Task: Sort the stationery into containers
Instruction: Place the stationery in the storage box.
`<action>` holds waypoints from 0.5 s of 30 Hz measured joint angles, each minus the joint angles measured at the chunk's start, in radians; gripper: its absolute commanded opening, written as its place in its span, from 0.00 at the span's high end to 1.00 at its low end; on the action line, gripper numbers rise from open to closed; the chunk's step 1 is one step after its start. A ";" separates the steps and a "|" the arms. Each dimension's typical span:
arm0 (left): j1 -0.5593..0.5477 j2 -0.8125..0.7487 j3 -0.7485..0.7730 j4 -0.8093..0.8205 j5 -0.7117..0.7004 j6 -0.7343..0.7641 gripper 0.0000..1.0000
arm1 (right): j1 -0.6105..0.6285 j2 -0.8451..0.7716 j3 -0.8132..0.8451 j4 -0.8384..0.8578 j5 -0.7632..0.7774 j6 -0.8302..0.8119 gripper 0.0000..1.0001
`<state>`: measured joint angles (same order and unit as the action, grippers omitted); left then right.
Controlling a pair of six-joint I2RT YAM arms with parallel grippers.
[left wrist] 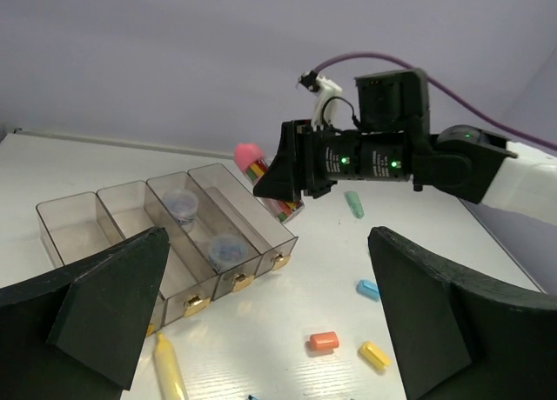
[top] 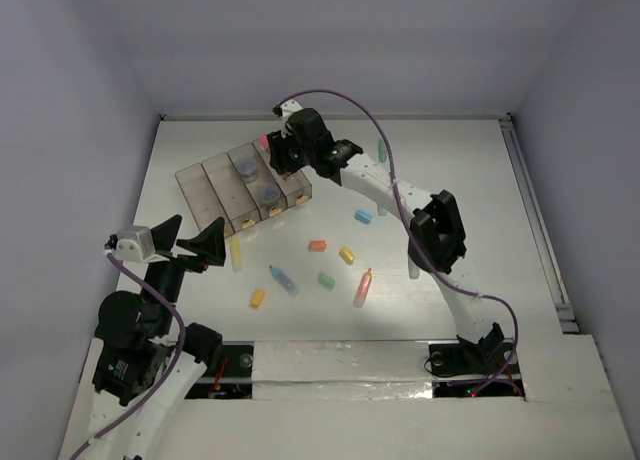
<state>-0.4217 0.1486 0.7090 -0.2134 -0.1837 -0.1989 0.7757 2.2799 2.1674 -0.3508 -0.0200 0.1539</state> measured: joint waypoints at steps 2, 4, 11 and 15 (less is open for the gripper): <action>0.005 0.005 0.000 0.000 0.000 0.000 0.01 | -0.024 0.035 0.016 -0.016 0.002 0.001 0.86; 0.009 0.010 0.000 -0.001 0.000 0.000 0.01 | -0.038 0.064 0.024 -0.029 0.003 0.003 0.86; 0.017 0.036 0.000 -0.001 0.000 0.000 0.01 | -0.035 0.133 0.062 -0.046 0.005 0.009 0.85; 0.018 0.041 0.000 0.000 0.001 0.000 0.01 | -0.034 0.136 0.066 -0.045 0.011 0.014 0.61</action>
<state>-0.4034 0.1894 0.7090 -0.2138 -0.1829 -0.1989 0.7422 2.4161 2.2330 -0.3962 -0.0086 0.1680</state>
